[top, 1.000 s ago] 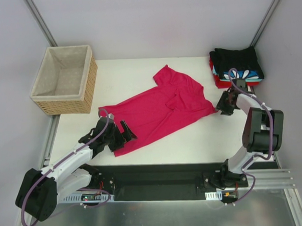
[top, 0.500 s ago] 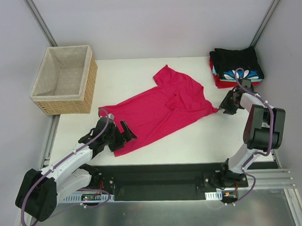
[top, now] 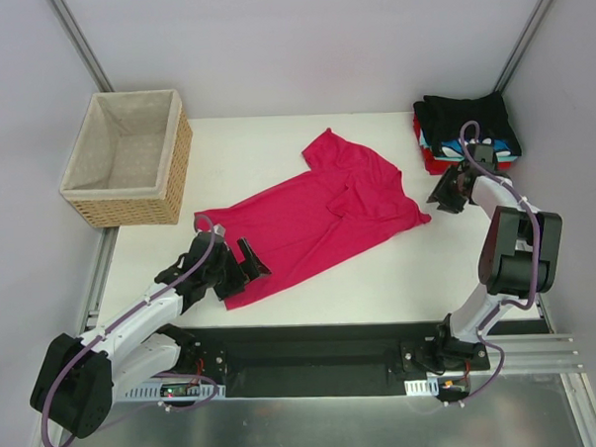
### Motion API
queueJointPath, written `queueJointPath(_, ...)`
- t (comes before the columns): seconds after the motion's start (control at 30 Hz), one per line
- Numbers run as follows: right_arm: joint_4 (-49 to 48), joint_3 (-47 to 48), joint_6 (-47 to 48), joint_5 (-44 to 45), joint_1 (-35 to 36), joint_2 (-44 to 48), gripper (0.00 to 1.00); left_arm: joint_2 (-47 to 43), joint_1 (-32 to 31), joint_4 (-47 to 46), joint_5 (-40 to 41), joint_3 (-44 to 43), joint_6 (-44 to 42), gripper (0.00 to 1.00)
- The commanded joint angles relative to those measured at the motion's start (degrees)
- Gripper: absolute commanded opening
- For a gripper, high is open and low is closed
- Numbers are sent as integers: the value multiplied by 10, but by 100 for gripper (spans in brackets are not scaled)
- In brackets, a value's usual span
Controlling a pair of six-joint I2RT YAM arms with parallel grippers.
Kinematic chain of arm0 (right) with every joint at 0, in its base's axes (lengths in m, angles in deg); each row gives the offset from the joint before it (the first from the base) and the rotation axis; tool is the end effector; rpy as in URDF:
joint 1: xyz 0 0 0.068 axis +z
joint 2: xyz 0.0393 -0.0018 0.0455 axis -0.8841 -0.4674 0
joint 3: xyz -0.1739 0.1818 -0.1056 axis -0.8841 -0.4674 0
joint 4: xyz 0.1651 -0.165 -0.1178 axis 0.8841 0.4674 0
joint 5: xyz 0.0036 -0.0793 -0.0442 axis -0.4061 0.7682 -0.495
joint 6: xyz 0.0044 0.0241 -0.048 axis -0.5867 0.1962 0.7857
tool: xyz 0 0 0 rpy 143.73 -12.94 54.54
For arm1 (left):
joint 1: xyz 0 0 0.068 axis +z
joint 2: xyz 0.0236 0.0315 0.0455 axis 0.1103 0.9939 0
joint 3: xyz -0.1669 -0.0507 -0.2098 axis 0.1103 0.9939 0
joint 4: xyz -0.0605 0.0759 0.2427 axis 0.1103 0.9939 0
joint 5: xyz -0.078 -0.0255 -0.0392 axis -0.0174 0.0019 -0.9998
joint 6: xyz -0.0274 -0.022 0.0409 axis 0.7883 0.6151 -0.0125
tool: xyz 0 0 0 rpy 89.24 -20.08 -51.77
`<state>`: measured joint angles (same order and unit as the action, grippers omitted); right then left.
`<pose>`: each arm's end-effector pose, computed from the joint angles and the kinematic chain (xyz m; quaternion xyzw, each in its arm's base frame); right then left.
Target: Fold and stack the t-shirts
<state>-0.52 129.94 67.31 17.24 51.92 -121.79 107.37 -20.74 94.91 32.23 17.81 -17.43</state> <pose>0.3580 -0.0594 0.2042 0.1188 0.9350 0.0571 0.3293 0.1636 -0.0920 0.1737 -0.1512 0.8936 -0.3354 0.2572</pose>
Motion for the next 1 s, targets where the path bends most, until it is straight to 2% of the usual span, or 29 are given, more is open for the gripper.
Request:
queueJointPath(0.0,-4,18,-5,-6,6,-7,41,6,-4,0,-2,-2,-5,99)
queueJointPath(0.97,-18,-32,-8,21,10,-17,36,6,-5,0,-3,1,-6,99)
